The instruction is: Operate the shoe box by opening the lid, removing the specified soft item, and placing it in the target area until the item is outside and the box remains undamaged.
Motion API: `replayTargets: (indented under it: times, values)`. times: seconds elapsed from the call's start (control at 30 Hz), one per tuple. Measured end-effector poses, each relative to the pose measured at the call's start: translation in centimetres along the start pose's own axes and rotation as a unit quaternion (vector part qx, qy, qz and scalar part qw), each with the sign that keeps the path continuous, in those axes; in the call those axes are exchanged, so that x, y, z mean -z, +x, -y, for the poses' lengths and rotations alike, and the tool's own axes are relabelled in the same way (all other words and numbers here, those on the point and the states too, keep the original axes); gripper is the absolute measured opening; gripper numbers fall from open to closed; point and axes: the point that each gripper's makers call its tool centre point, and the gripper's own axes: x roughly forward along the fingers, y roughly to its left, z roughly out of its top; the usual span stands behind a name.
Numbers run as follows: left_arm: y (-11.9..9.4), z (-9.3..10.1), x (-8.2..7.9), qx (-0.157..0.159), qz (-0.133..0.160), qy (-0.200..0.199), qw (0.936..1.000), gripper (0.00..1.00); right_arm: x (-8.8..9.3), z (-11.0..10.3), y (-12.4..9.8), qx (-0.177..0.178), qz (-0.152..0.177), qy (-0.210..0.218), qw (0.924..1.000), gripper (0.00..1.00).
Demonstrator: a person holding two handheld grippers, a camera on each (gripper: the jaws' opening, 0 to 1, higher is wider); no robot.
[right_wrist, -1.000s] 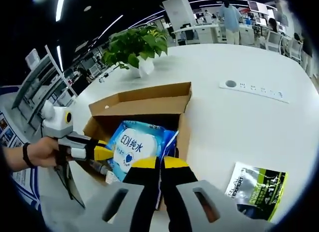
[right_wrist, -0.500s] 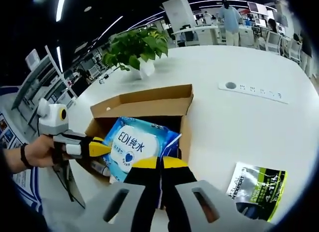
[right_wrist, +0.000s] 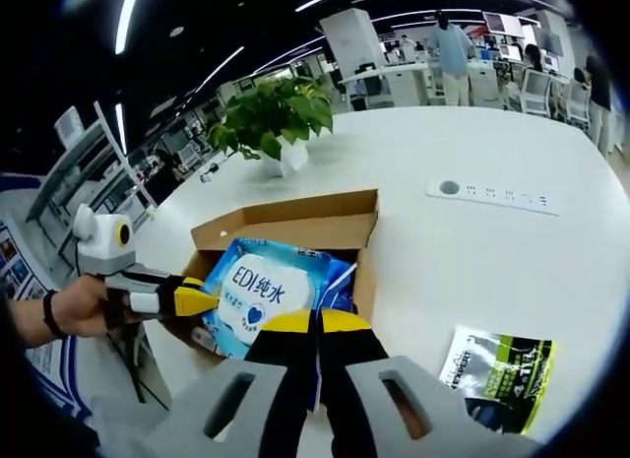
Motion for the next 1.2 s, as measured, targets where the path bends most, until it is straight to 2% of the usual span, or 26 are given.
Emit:
replayTargets:
  times: [0.5,0.87,1.2]
  values:
    - [1.3,5.0,-0.5,0.031,-0.015,0.035,0.9988,0.07,0.4,2.8,-5.0,0.031,0.033,0.027,0.9986,0.0]
    - [3.6,9.1,0.4,0.062,-0.039,0.064,0.9953,0.07,2.6,5.8,-9.1,0.059,0.048,0.049,0.9959,0.0]
    - [5.7,13.7,1.3,0.093,-0.059,0.092,0.9896,0.07,4.3,9.0,-12.9,0.089,0.061,0.074,0.9914,0.0]
